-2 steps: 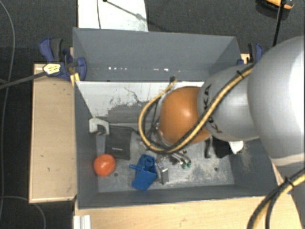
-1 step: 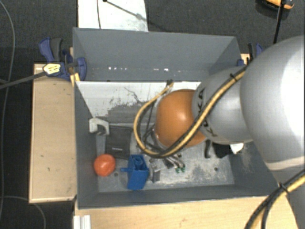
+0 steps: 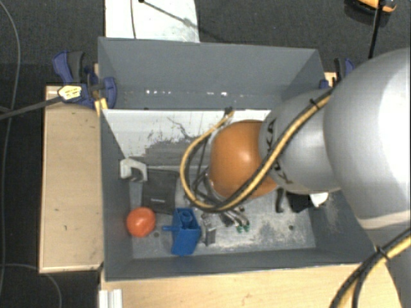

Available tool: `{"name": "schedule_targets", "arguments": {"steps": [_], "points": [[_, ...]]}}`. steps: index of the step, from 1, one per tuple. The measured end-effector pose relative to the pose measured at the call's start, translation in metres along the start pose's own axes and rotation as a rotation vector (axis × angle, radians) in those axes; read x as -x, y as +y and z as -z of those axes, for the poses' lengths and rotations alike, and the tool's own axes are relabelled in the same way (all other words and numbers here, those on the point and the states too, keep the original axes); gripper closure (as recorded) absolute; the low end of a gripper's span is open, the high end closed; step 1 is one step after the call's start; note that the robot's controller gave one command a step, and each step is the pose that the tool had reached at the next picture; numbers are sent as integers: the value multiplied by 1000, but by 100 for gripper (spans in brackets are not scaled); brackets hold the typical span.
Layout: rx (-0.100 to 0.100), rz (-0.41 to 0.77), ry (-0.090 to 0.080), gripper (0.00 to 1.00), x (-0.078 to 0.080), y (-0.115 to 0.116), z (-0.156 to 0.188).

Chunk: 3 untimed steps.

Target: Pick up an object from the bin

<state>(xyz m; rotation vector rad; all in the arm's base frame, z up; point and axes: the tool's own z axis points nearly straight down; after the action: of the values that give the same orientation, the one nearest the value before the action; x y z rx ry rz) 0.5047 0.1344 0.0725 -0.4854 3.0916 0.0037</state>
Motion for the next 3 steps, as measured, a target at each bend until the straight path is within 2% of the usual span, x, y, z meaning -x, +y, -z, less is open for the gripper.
{"name": "schedule_targets", "arguments": {"steps": [1, 2, 3], "points": [[-3, 34, -3, 100, 2, 3, 1], [-6, 98, -22, 100, 9, 34, 3], [-4, 120, -18, 100, 19, 55, 2]]}}
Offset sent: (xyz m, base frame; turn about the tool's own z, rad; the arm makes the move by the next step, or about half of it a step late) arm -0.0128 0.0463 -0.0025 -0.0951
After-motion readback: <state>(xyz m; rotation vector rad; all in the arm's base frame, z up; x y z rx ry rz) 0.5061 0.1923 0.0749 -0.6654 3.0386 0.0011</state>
